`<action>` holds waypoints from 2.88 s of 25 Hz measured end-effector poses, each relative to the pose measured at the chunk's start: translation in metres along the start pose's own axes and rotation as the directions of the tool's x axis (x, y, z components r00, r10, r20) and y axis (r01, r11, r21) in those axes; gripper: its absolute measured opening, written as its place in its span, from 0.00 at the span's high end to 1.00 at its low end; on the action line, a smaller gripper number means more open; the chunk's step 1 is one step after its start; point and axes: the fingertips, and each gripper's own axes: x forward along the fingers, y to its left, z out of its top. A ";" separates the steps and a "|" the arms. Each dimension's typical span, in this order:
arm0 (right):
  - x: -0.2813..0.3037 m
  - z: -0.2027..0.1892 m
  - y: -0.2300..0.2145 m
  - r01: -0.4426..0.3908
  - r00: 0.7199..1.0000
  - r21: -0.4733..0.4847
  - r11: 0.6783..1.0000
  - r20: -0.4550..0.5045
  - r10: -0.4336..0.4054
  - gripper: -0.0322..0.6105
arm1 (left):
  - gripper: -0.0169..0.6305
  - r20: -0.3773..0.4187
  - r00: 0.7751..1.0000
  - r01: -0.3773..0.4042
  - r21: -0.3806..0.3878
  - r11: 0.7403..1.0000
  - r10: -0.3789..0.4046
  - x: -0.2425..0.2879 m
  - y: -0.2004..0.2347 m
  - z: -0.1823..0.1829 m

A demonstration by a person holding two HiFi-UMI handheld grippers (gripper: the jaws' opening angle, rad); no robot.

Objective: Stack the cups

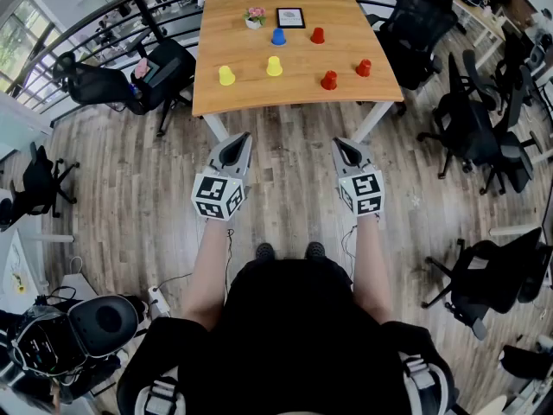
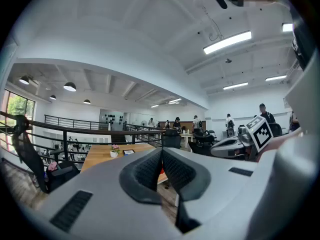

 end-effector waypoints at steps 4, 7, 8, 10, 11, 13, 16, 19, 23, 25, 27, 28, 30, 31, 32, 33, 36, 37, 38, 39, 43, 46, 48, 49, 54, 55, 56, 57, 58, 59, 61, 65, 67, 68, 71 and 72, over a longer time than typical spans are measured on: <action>-0.013 -0.010 -0.025 -0.039 0.999 0.003 0.999 -0.004 0.039 0.94 | 0.94 -0.025 1.000 0.004 0.022 1.000 -0.003 0.020 -0.040 -0.007; -0.022 -0.017 -0.042 -0.065 0.998 -0.001 0.998 -0.008 0.065 0.94 | 0.94 -0.028 1.000 0.013 0.014 1.000 -0.013 0.032 -0.068 -0.009; -0.024 -0.018 -0.047 -0.072 0.997 0.003 0.997 -0.004 0.072 0.94 | 0.94 -0.028 1.000 0.014 0.007 1.000 -0.014 0.035 -0.075 -0.010; -0.027 -0.021 -0.056 -0.090 0.996 0.010 0.996 0.004 0.090 0.94 | 0.94 -0.036 0.999 0.012 0.003 1.000 -0.012 0.040 -0.088 -0.013; -0.028 -0.022 -0.058 -0.097 0.995 0.009 0.995 0.005 0.097 0.94 | 0.94 -0.042 0.999 0.009 0.008 1.000 -0.008 0.043 -0.093 -0.014; -0.030 -0.025 -0.063 -0.107 0.994 0.008 0.994 0.008 0.107 0.94 | 0.94 -0.057 0.998 0.001 0.017 1.000 0.000 0.046 -0.102 -0.017; -0.034 -0.030 -0.069 -0.117 0.993 0.016 0.993 0.018 0.116 0.94 | 0.94 -0.071 0.997 -0.007 0.013 1.000 0.008 0.050 -0.113 -0.022; -0.036 -0.034 -0.072 -0.126 0.992 0.002 0.992 0.014 0.125 0.94 | 0.94 -0.079 0.997 -0.022 0.001 1.000 0.022 0.051 -0.117 -0.027; -0.038 -0.034 -0.078 -0.140 0.990 0.014 0.990 0.020 0.139 0.94 | 0.94 -0.091 0.995 -0.036 0.005 0.999 0.036 0.052 -0.122 -0.031; -0.039 -0.034 -0.078 -0.150 0.989 0.014 0.989 0.022 0.149 0.93 | 0.94 -0.101 0.994 -0.043 0.008 0.999 0.044 0.051 -0.124 -0.034; -0.040 -0.035 -0.078 -0.159 0.987 0.008 0.987 0.028 0.159 0.91 | 0.94 -0.104 0.993 -0.047 0.008 0.999 0.047 0.050 -0.126 -0.036; -0.039 -0.035 -0.077 -0.164 0.986 0.007 0.986 0.030 0.164 0.89 | 0.94 -0.104 0.993 -0.049 0.010 0.999 0.049 0.049 -0.127 -0.037; -0.039 -0.036 -0.076 -0.173 0.985 0.008 0.985 0.033 0.172 0.85 | 0.94 -0.106 0.993 -0.050 0.013 0.999 0.051 0.049 -0.129 -0.038; -0.039 -0.036 -0.075 -0.177 0.984 0.009 0.984 0.034 0.177 0.83 | 0.94 -0.108 0.993 -0.050 0.014 0.999 0.051 0.048 -0.130 -0.038; -0.040 -0.036 -0.075 -0.181 0.983 0.008 0.983 0.035 0.181 0.80 | 0.94 -0.109 0.993 -0.050 0.015 0.999 0.051 0.048 -0.130 -0.038; -0.040 -0.037 -0.074 -0.184 0.982 0.006 0.983 0.037 0.184 0.76 | 0.94 -0.108 0.993 -0.052 0.017 0.998 0.054 0.047 -0.131 -0.038; -0.041 -0.035 -0.072 -0.189 0.981 0.004 0.982 0.048 0.189 0.63 | 0.92 -0.105 0.992 -0.071 0.042 0.997 0.075 0.045 -0.129 -0.036; -0.041 -0.034 -0.072 -0.190 0.981 0.003 0.982 0.050 0.189 0.60 | 0.85 -0.107 0.991 -0.075 0.049 0.996 0.080 0.045 -0.129 -0.036; -0.041 -0.033 -0.072 -0.190 0.981 0.001 0.982 0.051 0.189 0.59 | 0.78 -0.110 0.990 -0.077 0.052 0.996 0.083 0.045 -0.128 -0.036; -0.041 -0.032 -0.072 -0.189 0.981 0.000 0.982 0.054 0.188 0.57 | 0.75 -0.113 0.990 -0.077 0.053 0.996 0.083 0.045 -0.128 -0.037; -0.041 -0.031 -0.076 -0.183 0.981 -0.001 0.983 0.061 0.183 0.50 | 0.70 -0.121 0.990 -0.072 0.051 0.996 0.078 0.045 -0.131 -0.039; -0.041 -0.030 -0.075 -0.193 0.979 -0.008 0.981 0.060 0.193 0.42 | 0.61 -0.125 0.989 -0.072 0.058 0.996 0.078 0.044 -0.135 -0.040; -0.041 -0.029 -0.074 -0.197 0.978 -0.010 0.980 0.070 0.197 0.42 | 0.61 -0.130 0.989 -0.068 0.065 0.996 0.076 0.042 -0.137 -0.040; -0.041 -0.028 -0.073 -0.197 0.978 -0.010 0.980 0.072 0.198 0.42 | 0.60 -0.133 0.988 -0.068 0.067 0.995 0.076 0.041 -0.137 -0.040; -0.039 -0.029 -0.068 -0.206 0.976 -0.008 0.979 0.063 0.206 0.42 | 0.60 -0.136 0.987 -0.083 0.050 0.995 0.089 0.032 -0.131 -0.044; -0.037 -0.029 -0.067 -0.208 0.976 -0.009 0.978 0.060 0.209 0.42 | 0.60 -0.133 0.987 -0.084 0.046 0.995 0.090 0.031 -0.129 -0.043; -0.036 -0.029 -0.066 -0.211 0.976 -0.013 0.977 0.056 0.211 0.42 | 0.60 -0.132 0.987 -0.084 0.042 0.996 0.088 0.031 -0.127 -0.043; -0.034 -0.029 -0.065 -0.212 0.976 -0.017 0.977 0.053 0.213 0.42 | 0.60 -0.133 0.987 -0.081 0.039 0.996 0.085 0.031 -0.125 -0.043; -0.032 -0.029 -0.063 -0.212 0.976 -0.020 0.977 0.050 0.213 0.42 | 0.60 -0.133 0.988 -0.077 0.037 0.996 0.081 0.031 -0.124 -0.044; -0.030 -0.028 -0.062 -0.211 0.976 -0.021 0.977 0.049 0.212 0.42 | 0.60 -0.132 0.988 -0.072 0.036 0.997 0.076 0.032 -0.122 -0.044; -0.025 -0.026 -0.062 -0.204 0.978 -0.022 0.979 0.048 0.205 0.42 | 0.60 -0.130 0.989 -0.060 0.039 0.997 0.065 0.036 -0.119 -0.044; -0.010 -0.020 -0.067 -0.182 0.982 -0.012 0.983 0.042 0.182 0.42 | 0.60 -0.135 0.990 -0.042 0.039 0.998 0.047 0.049 -0.103 -0.045; -0.002 -0.020 -0.069 -0.172 0.985 -0.003 0.985 0.031 0.172 0.43 | 0.60 -0.127 0.991 -0.046 0.020 0.999 0.048 0.056 -0.092 -0.045; 0.003 -0.020 -0.070 -0.166 0.986 -0.002 0.986 0.024 0.166 0.43 | 0.60 -0.125 0.991 -0.046 0.010 0.999 0.047 0.059 -0.087 -0.045; 0.020 -0.018 -0.075 -0.140 0.990 0.005 0.990 0.015 0.140 0.44 | 0.60 -0.125 0.992 -0.031 -0.003 1.000 0.031 0.070 -0.069 -0.048; 0.026 -0.017 -0.077 -0.131 0.991 0.008 0.991 0.014 0.131 0.45 | 0.59 -0.125 0.992 -0.027 -0.005 1.000 0.026 0.074 -0.063 -0.049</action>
